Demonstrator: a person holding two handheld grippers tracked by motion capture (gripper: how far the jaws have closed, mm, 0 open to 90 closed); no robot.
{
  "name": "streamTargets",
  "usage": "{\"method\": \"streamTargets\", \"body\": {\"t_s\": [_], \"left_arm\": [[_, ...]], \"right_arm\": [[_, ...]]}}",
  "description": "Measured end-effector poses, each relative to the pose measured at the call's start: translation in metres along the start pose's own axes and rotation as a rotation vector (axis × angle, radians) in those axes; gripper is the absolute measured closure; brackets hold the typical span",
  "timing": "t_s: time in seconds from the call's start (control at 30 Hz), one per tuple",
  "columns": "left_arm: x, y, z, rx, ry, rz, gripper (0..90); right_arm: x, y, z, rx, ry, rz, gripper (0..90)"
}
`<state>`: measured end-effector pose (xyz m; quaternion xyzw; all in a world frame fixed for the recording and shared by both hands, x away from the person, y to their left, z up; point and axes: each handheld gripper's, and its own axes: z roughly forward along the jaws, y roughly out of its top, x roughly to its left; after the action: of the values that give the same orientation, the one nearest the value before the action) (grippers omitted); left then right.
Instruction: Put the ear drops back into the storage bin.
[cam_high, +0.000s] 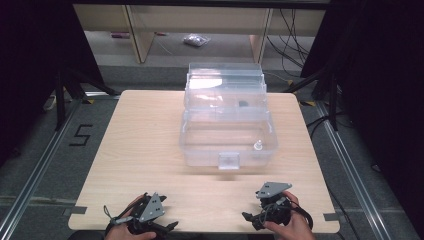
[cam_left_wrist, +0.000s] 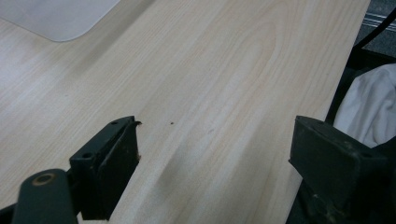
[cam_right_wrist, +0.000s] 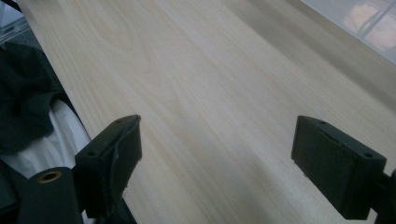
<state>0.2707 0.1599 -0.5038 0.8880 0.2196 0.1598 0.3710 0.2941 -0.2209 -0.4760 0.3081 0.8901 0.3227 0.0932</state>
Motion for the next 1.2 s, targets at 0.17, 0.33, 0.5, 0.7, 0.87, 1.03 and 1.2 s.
{"method": "streamTargets", "body": {"t_s": [0.17, 0.33, 0.5, 0.7, 0.87, 1.03, 1.2], "left_arm": [[0.000, 0.000, 0.000, 0.001, 0.000, 0.000, 15.0], [0.000, 0.000, 0.000, 0.002, 0.000, 0.000, 15.0], [0.000, 0.000, 0.000, 0.003, -0.001, 0.001, 15.1], [0.000, 0.000, 0.000, 0.018, 0.001, 0.007, 15.0], [-0.001, 0.000, 0.001, 0.008, -0.004, -0.004, 15.0], [0.000, 0.000, 0.001, 0.010, -0.003, 0.012, 15.0], [0.000, 0.000, 0.001, 0.009, -0.003, 0.010, 15.0]], "right_arm": [[0.001, -0.007, -0.002, -0.002, -0.014, 0.012, 16.9], [0.002, -0.013, -0.003, 0.000, 0.006, 0.029, 16.9], [0.002, -0.018, -0.002, -0.012, -0.005, 0.035, 16.8], [0.003, -0.021, -0.005, -0.001, -0.003, 0.036, 16.8], [0.004, -0.022, -0.007, -0.004, -0.019, 0.056, 16.8], [0.003, -0.023, -0.005, -0.015, -0.025, 0.060, 16.8], [0.002, -0.023, -0.006, -0.013, -0.031, 0.060, 16.8]]}}
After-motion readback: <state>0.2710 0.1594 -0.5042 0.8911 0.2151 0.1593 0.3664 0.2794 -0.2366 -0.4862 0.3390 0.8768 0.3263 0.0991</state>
